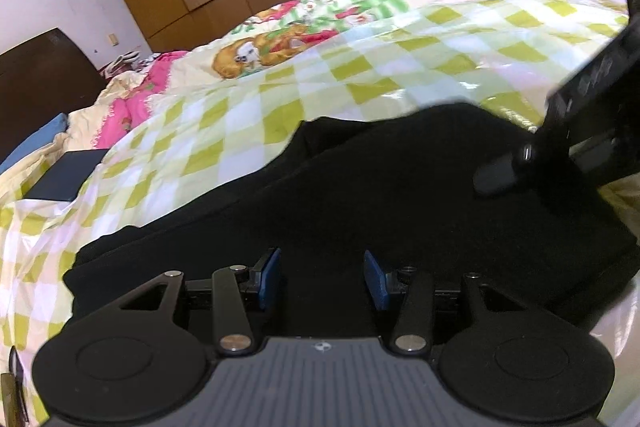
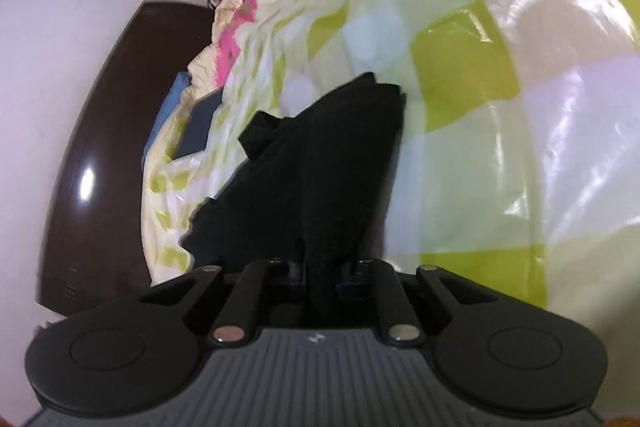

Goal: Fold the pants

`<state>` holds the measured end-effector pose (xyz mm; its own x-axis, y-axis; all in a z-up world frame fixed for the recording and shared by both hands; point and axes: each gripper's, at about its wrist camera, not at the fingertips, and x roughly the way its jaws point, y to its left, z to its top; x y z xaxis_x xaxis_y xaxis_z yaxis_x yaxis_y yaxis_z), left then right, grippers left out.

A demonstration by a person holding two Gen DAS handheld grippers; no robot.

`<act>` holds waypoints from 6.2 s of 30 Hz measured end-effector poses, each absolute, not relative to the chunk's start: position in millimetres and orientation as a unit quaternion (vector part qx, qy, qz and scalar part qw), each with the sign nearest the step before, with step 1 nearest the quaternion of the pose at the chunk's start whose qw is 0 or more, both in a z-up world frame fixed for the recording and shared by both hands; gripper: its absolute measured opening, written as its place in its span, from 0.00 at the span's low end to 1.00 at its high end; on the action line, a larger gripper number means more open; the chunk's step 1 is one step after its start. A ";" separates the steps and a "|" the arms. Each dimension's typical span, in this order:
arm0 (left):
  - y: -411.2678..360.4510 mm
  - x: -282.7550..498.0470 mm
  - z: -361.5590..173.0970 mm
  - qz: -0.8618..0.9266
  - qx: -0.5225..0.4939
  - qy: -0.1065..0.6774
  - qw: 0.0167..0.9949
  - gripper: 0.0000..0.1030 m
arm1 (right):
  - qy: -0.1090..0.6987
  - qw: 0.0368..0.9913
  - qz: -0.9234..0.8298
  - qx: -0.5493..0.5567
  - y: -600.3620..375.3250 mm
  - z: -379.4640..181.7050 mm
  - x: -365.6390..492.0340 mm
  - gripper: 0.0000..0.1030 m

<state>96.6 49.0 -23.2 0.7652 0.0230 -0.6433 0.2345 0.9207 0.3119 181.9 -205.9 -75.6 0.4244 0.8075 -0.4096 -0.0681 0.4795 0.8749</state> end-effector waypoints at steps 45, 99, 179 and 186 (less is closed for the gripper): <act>-93.4 133.2 -10.0 -0.375 0.338 0.299 0.810 0.42 | 0.457 0.748 0.444 -0.188 -264.0 -2.7 208.9 0.31; -76.4 147.3 -1.6 -0.411 0.398 0.290 0.767 0.53 | 0.487 0.724 0.448 -0.194 -244.6 -11.8 211.8 0.32; -31.3 93.8 -29.3 -0.133 0.346 0.273 0.888 0.43 | 0.394 0.755 0.279 0.445 -363.0 -81.0 167.1 0.65; -30.1 83.9 -43.9 -0.118 0.390 0.269 0.873 0.42 | 0.355 0.772 0.309 0.426 -343.8 -49.4 157.3 0.33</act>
<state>83.9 -30.1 -43.9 0.8271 0.0042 -0.5620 0.4161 0.6675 0.6174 157.3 -343.8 -49.4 0.5557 0.7807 -0.2857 -0.1755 0.4461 0.8776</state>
